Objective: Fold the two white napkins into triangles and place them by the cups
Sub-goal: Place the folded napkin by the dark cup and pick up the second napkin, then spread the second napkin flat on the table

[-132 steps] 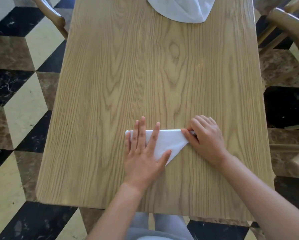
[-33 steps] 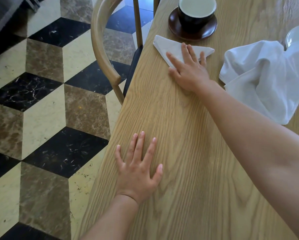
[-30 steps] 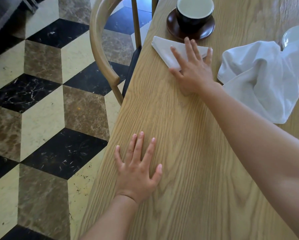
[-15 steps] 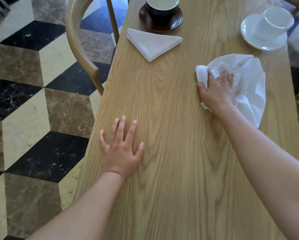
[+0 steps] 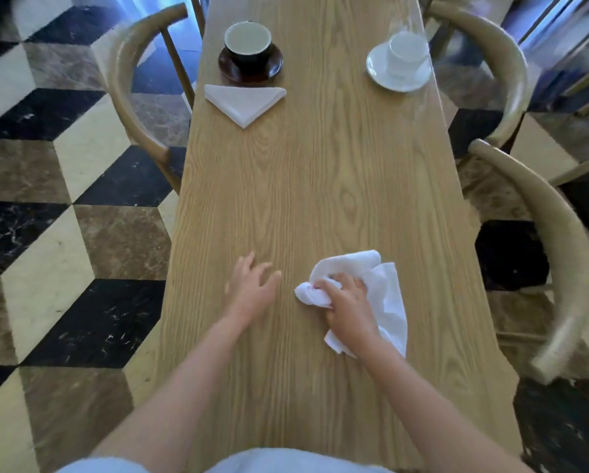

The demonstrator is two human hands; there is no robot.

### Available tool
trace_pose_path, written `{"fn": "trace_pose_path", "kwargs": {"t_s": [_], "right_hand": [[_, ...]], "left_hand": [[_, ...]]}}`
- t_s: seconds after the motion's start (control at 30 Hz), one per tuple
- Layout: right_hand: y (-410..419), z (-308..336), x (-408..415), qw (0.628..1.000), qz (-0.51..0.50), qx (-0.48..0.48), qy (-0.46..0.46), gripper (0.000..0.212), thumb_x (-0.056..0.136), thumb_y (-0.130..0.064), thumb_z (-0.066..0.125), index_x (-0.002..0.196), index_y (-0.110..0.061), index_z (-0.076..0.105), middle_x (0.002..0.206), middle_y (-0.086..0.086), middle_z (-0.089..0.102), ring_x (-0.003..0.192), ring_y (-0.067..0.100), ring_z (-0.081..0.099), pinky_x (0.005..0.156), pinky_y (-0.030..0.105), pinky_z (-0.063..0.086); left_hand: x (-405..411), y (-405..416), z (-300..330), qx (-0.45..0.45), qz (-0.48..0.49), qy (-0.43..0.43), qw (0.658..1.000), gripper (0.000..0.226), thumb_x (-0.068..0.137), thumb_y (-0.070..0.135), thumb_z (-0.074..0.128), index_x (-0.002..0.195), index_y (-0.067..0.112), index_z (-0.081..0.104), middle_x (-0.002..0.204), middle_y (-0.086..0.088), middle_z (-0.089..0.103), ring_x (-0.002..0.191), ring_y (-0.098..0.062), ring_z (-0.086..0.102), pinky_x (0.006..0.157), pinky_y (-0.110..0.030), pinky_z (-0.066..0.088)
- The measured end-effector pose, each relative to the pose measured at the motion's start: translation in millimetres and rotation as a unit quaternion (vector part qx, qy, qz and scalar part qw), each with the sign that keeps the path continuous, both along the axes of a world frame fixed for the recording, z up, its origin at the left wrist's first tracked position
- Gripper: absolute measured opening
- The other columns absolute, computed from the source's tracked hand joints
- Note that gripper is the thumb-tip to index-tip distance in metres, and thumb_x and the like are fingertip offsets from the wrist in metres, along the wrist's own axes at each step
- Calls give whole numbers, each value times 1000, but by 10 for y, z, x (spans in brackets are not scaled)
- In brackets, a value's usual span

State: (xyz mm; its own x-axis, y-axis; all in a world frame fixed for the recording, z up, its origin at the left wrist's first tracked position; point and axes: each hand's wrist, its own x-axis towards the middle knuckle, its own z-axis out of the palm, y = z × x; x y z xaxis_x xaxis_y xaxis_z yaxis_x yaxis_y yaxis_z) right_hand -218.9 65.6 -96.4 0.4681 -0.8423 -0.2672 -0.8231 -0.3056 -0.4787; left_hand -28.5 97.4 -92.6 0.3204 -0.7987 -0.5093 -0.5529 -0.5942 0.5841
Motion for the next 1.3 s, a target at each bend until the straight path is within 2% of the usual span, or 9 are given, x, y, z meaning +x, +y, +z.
{"fn": "trace_pose_path", "kwargs": {"t_s": [0.1,0.2,0.4,0.5,0.6,0.7,0.83,1.0,1.3], "right_hand": [[267,198,13,995,-62,37,-68,34,84,-6,55,115,-19,60,116,11,49,106,27,45,88,30,39],[521,447,50,979,-94,59,-169,35,80,-8,62,114,-17,60,117,9,50,107,28,50,90,35,46],[584,904,-168,957,-57,138,-250,60,81,-35,69,134,-32,39,116,-20,48,113,3,47,98,23,39],[500,1123,-244,972,-72,10,-224,66,84,-28,64,139,-38,30,132,-17,42,125,5,40,105,36,33],[383,1384,-231,970,32,-65,-232,76,83,-15,62,141,-38,19,151,-6,27,141,10,18,113,28,15],[299,1547,-212,974,76,-60,-203,63,81,-18,65,137,-31,39,115,-7,61,116,9,48,106,26,18],[313,1689,-195,972,43,-78,-216,5,78,-12,68,83,-11,67,65,-1,58,65,18,54,69,37,45],[490,1796,-170,960,57,-78,-261,19,73,-15,71,69,-19,53,80,-13,52,83,1,49,73,14,38],[505,2043,-338,946,92,157,-267,19,75,-30,67,85,-28,51,79,-1,55,69,9,50,64,27,41]], "left_hand": [[-558,302,396,-49,91,293,951,32,89,43,52,102,18,65,108,3,66,103,-12,59,85,-17,45],[-804,469,577,-34,210,352,912,41,85,26,67,121,16,51,109,-8,65,98,-22,64,82,-37,53],[-470,550,1052,-102,161,350,917,38,85,1,62,120,12,52,116,-15,63,101,-27,64,81,-37,53],[-343,569,1316,-118,50,299,946,51,75,12,65,119,31,52,112,-8,62,100,-20,64,84,-35,55],[-339,575,1564,-151,-113,217,958,56,77,0,58,113,42,52,107,6,62,96,-2,60,81,-19,51],[-346,565,1777,-172,-176,188,951,52,79,-4,54,107,40,57,107,14,63,101,-1,58,84,-14,47],[-328,577,1880,-202,-194,99,955,37,81,25,67,114,34,53,109,22,55,104,10,49,81,-9,40],[-258,659,1950,-200,-184,61,960,8,83,39,65,81,31,62,75,11,61,69,3,54,61,-14,43],[-124,646,2362,-178,-303,83,933,13,80,37,69,92,34,65,84,15,64,76,-3,60,66,-18,50]]}}
